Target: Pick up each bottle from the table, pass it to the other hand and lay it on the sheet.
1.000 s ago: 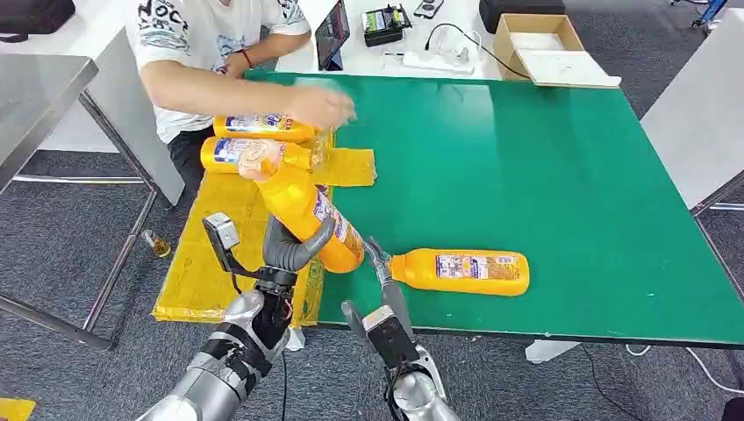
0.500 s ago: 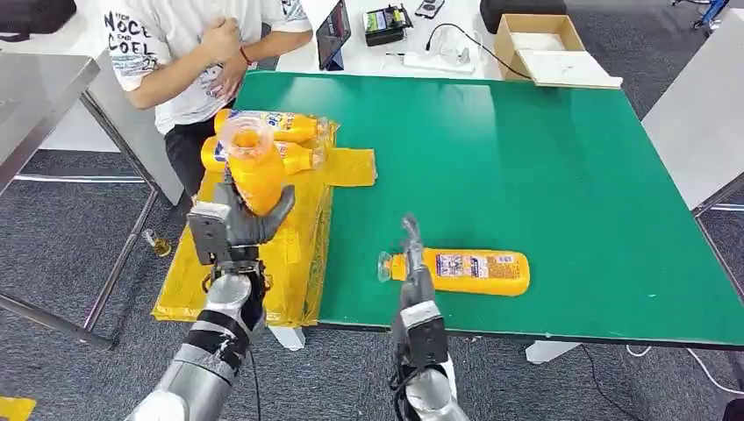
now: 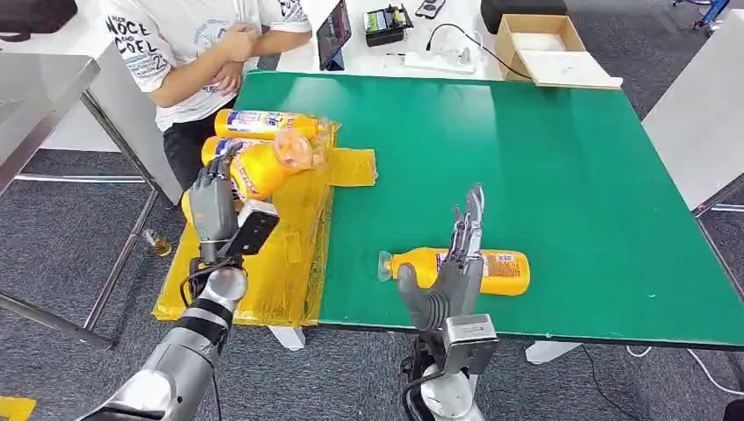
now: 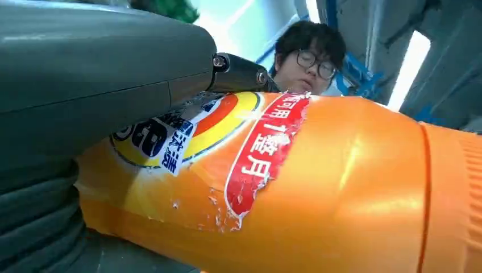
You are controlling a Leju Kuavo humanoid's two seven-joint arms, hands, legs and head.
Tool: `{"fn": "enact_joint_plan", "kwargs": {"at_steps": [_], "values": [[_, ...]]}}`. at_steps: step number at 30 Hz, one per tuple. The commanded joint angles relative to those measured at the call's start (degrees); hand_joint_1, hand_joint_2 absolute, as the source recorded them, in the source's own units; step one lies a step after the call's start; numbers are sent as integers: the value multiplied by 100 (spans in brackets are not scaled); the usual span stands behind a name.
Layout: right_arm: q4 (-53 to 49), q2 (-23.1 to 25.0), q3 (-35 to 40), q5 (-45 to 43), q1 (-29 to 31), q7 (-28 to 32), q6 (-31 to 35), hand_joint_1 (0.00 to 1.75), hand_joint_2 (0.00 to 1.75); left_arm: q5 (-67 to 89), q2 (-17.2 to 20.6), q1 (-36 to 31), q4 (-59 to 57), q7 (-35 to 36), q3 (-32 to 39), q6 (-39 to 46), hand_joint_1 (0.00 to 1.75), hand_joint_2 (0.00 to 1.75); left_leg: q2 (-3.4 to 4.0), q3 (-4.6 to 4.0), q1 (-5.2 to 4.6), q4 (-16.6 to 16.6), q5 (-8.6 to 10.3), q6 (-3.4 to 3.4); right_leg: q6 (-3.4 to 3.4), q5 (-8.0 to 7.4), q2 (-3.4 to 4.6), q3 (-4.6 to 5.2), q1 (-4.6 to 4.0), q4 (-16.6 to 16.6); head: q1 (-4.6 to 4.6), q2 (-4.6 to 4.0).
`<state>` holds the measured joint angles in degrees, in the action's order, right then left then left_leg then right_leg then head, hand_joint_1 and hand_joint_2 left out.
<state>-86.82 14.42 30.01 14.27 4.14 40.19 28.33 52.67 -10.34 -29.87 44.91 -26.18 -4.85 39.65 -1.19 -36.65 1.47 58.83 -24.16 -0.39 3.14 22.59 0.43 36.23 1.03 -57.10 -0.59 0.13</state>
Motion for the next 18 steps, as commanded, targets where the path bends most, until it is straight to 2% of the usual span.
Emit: {"fn": "enact_joint_plan", "kwargs": {"at_steps": [1,4,5,6,8,13,15,18], "values": [[297,-281,398,-234,325,-19,191,0,175,2206,635,-833,-2180,1026,320,35,175,175,35,35,1,-7,-10,7,-12,-1,24,-25,-6,8,-2,0],[485,-255,387,-299,418,-19,183,0,175,2725,747,-1008,-2826,1377,33,-224,175,175,33,68,1,-18,-14,15,-23,7,12,-58,-11,18,-2,0],[522,-250,387,-315,433,-19,162,0,175,2742,744,-990,-2869,1389,27,-281,175,175,19,34,4,-9,-5,7,-11,2,8,-27,-8,10,-2,0],[663,-226,376,-359,462,-19,133,0,175,3145,803,-1014,-3067,1584,-323,-800,175,175,22,43,6,-11,-7,8,-14,4,10,-37,-10,12,-4,0],[726,-198,370,-395,506,-19,143,0,175,3402,822,-905,-3074,1755,-513,-870,175,175,24,44,5,-13,-7,7,-11,4,13,-36,-8,13,-2,0],[686,-188,316,-491,520,-19,236,0,175,3470,824,-869,-3167,1783,-501,-1434,175,175,25,36,6,-7,-10,7,-12,6,13,-30,-9,8,0,0],[686,-188,316,-491,520,-19,236,0,175,3470,824,-869,-3167,1783,-501,-1434,175,175,15,21,6,-5,-5,4,-9,3,7,-18,-7,4,-2,0],[686,-188,316,-491,520,-19,236,0,175,3470,824,-869,-3167,1783,-501,-1434,175,175,29,50,6,-12,-11,8,-16,5,17,-43,-10,11,-2,0]]}}
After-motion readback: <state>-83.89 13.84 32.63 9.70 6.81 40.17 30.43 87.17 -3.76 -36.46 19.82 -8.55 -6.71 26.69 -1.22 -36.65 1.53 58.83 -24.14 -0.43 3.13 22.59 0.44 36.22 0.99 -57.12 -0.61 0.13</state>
